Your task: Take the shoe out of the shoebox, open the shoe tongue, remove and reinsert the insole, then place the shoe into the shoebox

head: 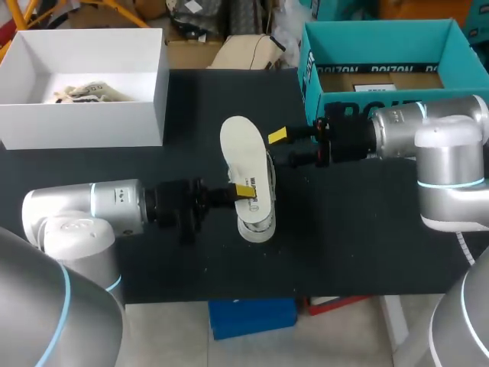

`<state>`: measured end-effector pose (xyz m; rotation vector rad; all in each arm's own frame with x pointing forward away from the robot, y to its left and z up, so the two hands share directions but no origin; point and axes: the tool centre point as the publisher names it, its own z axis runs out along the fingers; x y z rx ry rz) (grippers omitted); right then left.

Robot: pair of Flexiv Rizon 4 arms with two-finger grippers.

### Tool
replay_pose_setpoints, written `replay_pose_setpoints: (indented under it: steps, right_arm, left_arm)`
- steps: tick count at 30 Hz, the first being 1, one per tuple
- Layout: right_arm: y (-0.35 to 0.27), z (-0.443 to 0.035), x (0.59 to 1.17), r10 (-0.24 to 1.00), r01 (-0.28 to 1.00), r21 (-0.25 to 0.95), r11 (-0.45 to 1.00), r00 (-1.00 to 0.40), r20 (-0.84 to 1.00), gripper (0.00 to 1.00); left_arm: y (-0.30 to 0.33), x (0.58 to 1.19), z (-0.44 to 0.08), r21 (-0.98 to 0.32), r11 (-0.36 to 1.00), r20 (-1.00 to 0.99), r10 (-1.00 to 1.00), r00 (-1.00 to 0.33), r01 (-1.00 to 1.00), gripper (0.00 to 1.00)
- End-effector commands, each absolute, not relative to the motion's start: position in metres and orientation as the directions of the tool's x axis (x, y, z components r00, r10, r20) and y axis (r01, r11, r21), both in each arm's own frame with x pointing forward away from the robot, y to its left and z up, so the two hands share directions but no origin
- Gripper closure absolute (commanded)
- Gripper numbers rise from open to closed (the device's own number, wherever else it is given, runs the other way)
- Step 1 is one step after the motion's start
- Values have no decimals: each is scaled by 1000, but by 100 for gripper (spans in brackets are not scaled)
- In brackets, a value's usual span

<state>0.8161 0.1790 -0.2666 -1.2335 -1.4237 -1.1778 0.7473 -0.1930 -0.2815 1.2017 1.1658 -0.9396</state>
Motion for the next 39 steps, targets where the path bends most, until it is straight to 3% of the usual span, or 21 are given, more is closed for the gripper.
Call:
replay_pose_setpoints:
  steps: [1, 15, 24, 27, 31, 32, 34, 39]
  right_arm:
    - [191, -273, 818, 144, 993, 100, 61, -107, 984, 30]
    - [208, -280, 814, 135, 992, 91, 82, -102, 986, 50]
    - [217, -280, 815, 130, 991, 94, 96, -106, 986, 53]
    - [218, -280, 815, 131, 991, 94, 98, -107, 986, 63]
    - [220, -282, 814, 135, 990, 94, 102, -107, 985, 69]
    - [221, -283, 813, 136, 990, 93, 105, -107, 985, 75]
    - [222, -284, 812, 163, 989, 92, 117, -110, 981, 100]
    - [222, -284, 812, 163, 989, 92, 117, -110, 981, 100]
  left_arm:
    - [-194, 746, -282, 192, 157, -981, 53, 186, 969, 100]
    - [-194, 746, -282, 192, 157, -981, 53, 186, 969, 100]
    - [-194, 746, -282, 192, 157, -981, 53, 186, 969, 100]
    - [-194, 746, -282, 192, 157, -981, 53, 186, 969, 100]
    - [-194, 746, -282, 192, 157, -981, 53, 186, 969, 100]
    - [-194, 746, -282, 192, 157, -981, 53, 186, 969, 100]
    - [-194, 746, -282, 192, 157, -981, 53, 186, 969, 100]
    - [-194, 746, -282, 192, 157, -981, 53, 186, 969, 100]
